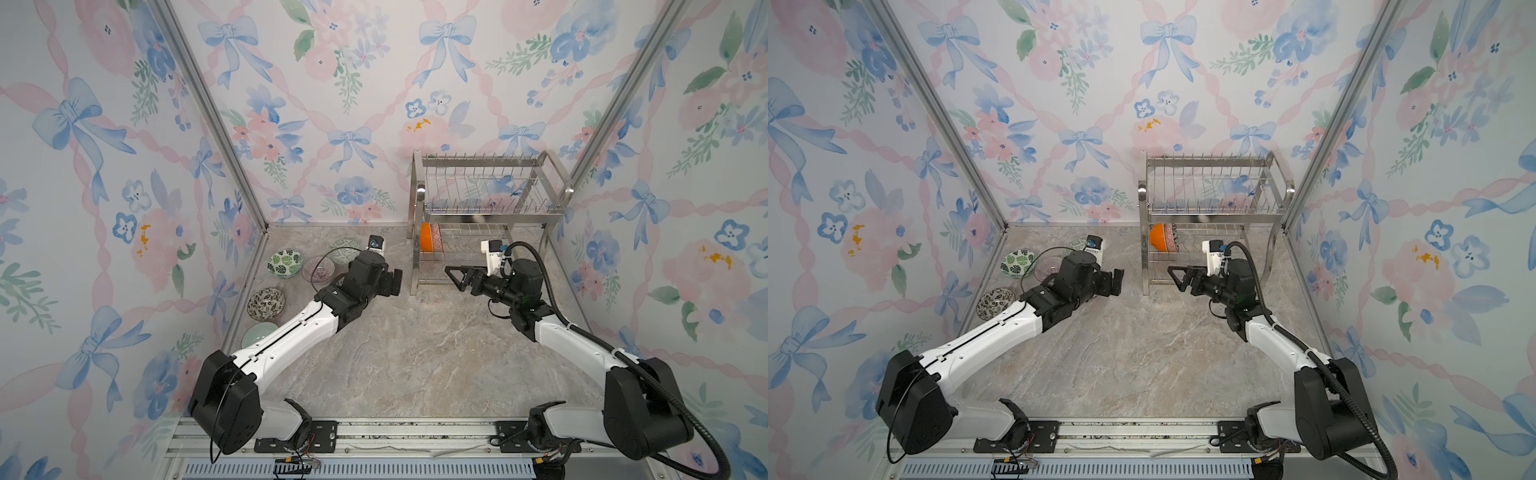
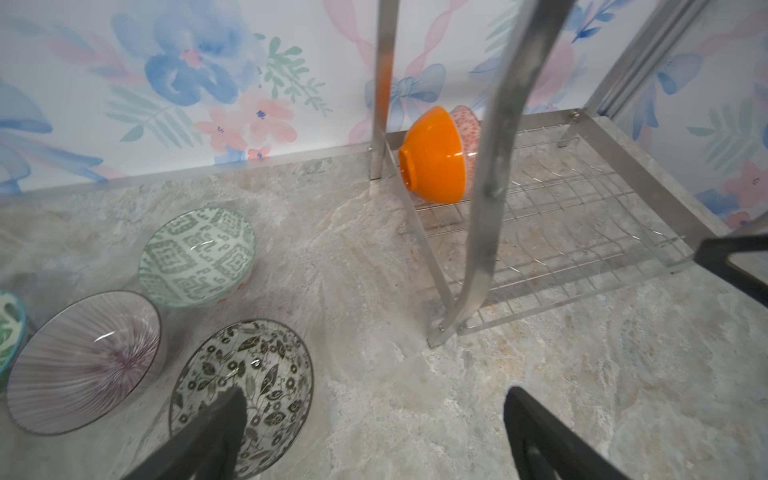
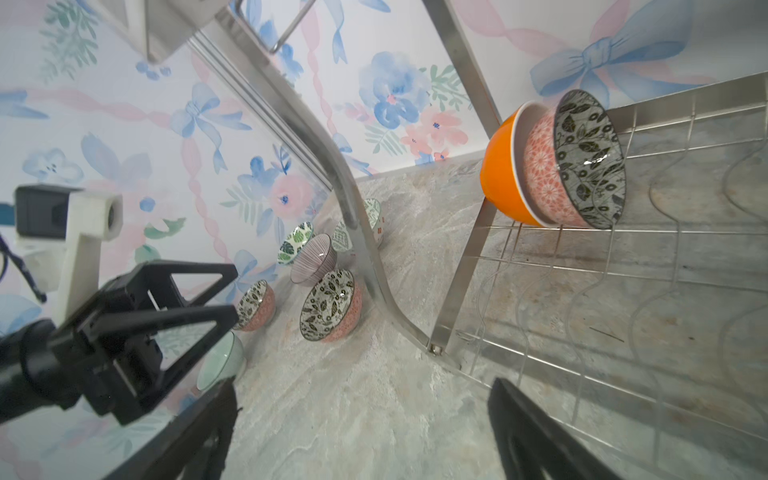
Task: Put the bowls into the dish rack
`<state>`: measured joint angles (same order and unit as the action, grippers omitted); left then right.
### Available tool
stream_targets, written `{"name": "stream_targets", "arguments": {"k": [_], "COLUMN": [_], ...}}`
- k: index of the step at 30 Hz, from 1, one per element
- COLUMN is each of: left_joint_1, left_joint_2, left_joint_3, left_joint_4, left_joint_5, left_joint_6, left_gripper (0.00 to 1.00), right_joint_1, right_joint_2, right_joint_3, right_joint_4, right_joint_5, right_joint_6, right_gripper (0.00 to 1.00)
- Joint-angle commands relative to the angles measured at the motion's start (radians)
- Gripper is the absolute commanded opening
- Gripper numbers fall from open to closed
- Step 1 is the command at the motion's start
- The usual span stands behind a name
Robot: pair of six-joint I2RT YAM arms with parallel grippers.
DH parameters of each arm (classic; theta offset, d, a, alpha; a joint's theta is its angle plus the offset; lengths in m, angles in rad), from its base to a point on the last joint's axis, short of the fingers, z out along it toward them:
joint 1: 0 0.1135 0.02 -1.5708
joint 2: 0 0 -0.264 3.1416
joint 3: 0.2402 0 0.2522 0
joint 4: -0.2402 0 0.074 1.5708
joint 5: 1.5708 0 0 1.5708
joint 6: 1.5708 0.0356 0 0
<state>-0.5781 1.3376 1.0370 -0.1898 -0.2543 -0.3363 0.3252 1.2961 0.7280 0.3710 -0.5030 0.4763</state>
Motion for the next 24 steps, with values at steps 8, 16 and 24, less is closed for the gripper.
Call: {"name": "stream_targets", "arguments": {"k": [8,16,24], "left_joint_1": [0.28,0.4,0.413], "left_joint_2": [-0.123,0.0,0.201], "left_joint_3": [-0.082,-0.095,-0.007], "left_joint_4": [-0.233,-0.224,-0.179], "left_joint_5": [0.076,0.244,0.354], "left_joint_6": [-0.118,-0.217,-0.231], "left_gripper": [0.98,0.98,0.96], "right_joint_1": [0.276,0.409,0.482], "right_joint_2": [-0.065,-0.026,-0.016], "right_joint_3": [0.108,0.125,0.146], "right_joint_4": [-0.4,-0.424,-0.447], "right_joint_5": [0.501,0.708,0.801], "right_joint_6": [-0.334,-0.368,-0.399], "right_gripper": [0.96,0.97,0.96]}}
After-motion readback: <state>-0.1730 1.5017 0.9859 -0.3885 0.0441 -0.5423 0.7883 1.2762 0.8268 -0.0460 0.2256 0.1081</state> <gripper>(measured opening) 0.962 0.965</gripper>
